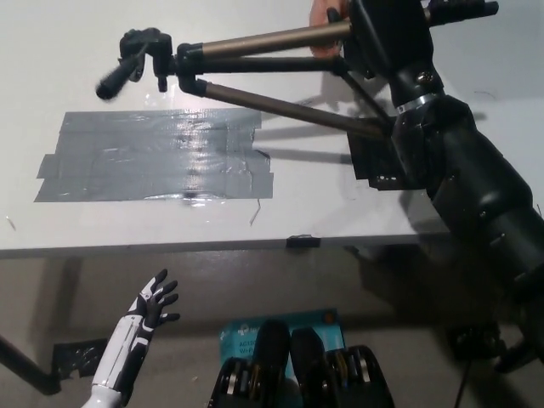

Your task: A tripod is kept on the middle of the desk infront of the robot and the robot grabs one of its legs to pick it up and hands it to a person

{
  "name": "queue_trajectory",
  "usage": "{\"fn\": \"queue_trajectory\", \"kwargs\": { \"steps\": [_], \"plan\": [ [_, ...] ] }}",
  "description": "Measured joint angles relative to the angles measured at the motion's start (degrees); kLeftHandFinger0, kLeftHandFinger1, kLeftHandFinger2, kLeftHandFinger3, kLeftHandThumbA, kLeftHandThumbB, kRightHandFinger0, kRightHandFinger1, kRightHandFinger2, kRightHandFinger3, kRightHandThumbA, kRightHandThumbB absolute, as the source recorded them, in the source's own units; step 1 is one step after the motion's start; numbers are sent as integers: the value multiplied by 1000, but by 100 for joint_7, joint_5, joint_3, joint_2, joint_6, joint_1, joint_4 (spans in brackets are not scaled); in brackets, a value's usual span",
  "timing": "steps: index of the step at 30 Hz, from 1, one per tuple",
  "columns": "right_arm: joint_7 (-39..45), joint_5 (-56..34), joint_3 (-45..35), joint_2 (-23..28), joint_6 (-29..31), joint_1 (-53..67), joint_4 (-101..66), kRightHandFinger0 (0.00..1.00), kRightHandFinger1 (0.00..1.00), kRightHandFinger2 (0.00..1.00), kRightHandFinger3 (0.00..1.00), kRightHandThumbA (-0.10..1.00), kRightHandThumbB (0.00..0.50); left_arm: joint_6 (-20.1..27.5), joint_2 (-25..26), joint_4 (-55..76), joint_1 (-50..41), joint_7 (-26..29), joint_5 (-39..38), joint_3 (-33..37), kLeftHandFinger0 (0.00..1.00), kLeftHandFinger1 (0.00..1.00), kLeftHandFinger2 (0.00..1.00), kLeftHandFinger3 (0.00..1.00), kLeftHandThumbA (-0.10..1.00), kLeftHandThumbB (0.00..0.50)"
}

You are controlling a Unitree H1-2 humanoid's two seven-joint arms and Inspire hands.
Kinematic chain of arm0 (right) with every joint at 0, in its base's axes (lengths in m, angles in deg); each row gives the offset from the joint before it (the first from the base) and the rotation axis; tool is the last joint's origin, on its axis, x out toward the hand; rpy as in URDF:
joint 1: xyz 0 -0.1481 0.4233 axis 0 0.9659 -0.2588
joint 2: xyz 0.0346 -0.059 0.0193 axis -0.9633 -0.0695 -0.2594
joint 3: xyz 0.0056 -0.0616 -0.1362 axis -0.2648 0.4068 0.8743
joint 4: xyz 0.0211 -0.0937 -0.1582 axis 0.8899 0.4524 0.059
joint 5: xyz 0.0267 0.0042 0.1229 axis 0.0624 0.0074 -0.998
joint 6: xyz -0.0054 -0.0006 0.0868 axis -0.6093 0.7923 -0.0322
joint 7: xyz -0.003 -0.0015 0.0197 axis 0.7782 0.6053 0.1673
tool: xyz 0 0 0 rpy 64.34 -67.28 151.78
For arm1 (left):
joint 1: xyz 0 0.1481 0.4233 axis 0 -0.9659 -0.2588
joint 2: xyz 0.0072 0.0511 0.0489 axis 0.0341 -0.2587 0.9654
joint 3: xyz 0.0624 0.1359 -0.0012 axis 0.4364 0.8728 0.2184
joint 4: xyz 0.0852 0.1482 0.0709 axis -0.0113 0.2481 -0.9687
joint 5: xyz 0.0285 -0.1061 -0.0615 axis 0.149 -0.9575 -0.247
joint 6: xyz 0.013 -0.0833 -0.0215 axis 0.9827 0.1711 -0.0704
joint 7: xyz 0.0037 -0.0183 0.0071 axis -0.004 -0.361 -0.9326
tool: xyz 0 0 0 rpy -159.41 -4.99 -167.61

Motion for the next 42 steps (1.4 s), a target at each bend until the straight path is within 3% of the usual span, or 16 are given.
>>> {"fn": "queue_trajectory", "kwargs": {
  "steps": [4, 5, 6, 7, 8, 9, 10, 12, 16, 28, 36, 37, 39, 42],
  "plan": [
    [-49, 0, -1, 0, -12, -69, 3, 0, 410, 774, 949, -100, 210, -6, 2, 0, 18, -16, 0, 4, 812, 912, 933, 1000, 1000, 99],
    [-54, 1, -1, 0, -13, -85, 3, 4, 412, 745, 804, -100, 248, -8, 2, 0, 22, -31, 0, 5, 813, 910, 933, 1000, 1000, 93],
    [-73, 3, -1, 0, -19, -113, 2, 127, 497, 767, 831, 92, 258, -12, 2, 0, 28, -50, 1, 8, 816, 910, 933, 1000, 1000, 98],
    [-73, 2, -6, 1, -43, -127, -19, 398, 674, 850, 980, 351, 336, -17, 2, 0, 31, -56, 1, 9, 818, 908, 931, 1000, 1000, 100],
    [-28, -10, -25, 6, -82, -126, -92, 743, 1000, 1000, 1000, 555, 437, -25, 2, 0, 34, -57, 1, 10, 822, 906, 928, 1000, 1000, 104],
    [23, -18, -36, 9, -105, -125, -130, 1000, 1000, 1000, 1000, 612, 447, -27, 2, 0, 36, -57, 1, 11, 828, 905, 924, 1000, 1000, 107],
    [187, -54, -49, 20, -154, -102, -287, 1000, 1000, 1000, 1000, 644, 483, -36, 2, -1, 39, -56, 2, 11, 830, 905, 923, 1000, 1000, 108],
    [447, -124, -53, 31, -232, -43, -492, 1000, 1000, 1000, 1000, 674, 499, -46, 2, -6, 44, -55, 2, 10, 831, 905, 923, 1000, 1000, 117],
    [846, -262, -55, 33, -349, 137, -837, 1000, 1000, 1000, 1000, 709, 500, -57, 2, -12, 44, -55, 2, 9, 821, 906, 931, 1000, 1000, 129],
    [2375, -943, -57, 268, -941, 638, -1977, 1000, 1000, 1000, 1000, 711, 500, -120, 2, -51, 46, -55, 1, 7, 833, 911, 953, 1000, 1000, 90],
    [3370, -1607, -162, 672, -1378, 933, -2888, 1000, 1000, 1000, 1000, 862, 500, -142, 2, -135, 55, -55, -1, 7, 829, 914, 967, 1000, 1000, 109],
    [3502, -1723, -209, 731, -1441, 982, -3059, 1000, 1000, 1000, 1000, 855, 489, -146, 1, -150, 63, -55, -1, 8, 827, 914, 969, 1000, 1000, 102],
    [3683, -1925, -336, 868, -1552, 1087, -3487, 1000, 1000, 1000, 1000, 1000, 445, -150, 1, -170, 76, -55, 0, 7, 832, 920, 977, 1000, 1000, 102],
    [3848, -2187, -535, 1009, -1691, 1294, -4118, 1000, 1000, 1000, 1000, 1000, 432, -151, 1, -190, 92, -55, 0, 8, 845, 932, 1000, 1000, 1000, 112]
  ]
}}
